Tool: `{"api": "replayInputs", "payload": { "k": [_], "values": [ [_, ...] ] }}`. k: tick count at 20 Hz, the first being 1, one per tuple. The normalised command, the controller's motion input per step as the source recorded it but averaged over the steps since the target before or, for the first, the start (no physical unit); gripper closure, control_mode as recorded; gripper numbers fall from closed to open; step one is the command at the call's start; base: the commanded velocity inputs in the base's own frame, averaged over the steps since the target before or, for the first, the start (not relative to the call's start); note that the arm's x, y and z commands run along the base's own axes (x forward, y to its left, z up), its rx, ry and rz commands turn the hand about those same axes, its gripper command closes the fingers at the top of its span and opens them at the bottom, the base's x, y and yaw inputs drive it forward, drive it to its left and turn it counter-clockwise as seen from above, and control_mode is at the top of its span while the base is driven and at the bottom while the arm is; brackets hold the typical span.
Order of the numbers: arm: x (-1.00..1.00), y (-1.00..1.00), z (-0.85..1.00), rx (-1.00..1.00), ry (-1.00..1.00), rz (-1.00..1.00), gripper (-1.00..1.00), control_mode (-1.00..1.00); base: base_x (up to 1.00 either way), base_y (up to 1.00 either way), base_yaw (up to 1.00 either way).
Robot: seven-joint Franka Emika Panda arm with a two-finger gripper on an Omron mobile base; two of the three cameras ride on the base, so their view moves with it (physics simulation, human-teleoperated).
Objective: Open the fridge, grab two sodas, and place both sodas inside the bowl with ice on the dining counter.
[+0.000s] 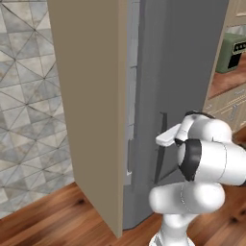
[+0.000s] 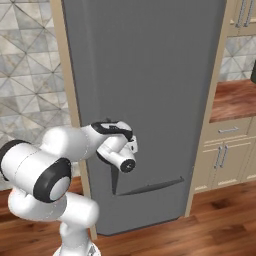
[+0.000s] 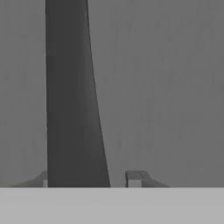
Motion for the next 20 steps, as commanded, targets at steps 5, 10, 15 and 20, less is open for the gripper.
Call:
{"api": "replayInputs", "payload": {
  "k": [5,10,15,20],
  "values": [
    [-0.54,-0.99,0.27,0.0,0.05,-0.1,1.0,-1.0,0.0,0.0,0.0],
    [-0.49,-1.0,0.24,0.0,0.04,-0.08,1.0,-1.0,0.0,0.0,0.0],
    [-0.41,-0.8,0.09,0.0,0.02,-0.11,-1.0,-1.0,0.0,0.0,0.0],
    [-0.58,-0.3,-0.09,0.0,-0.09,0.0,-1.0,-1.0,0.0,0.0,0.0]
  ]
}}
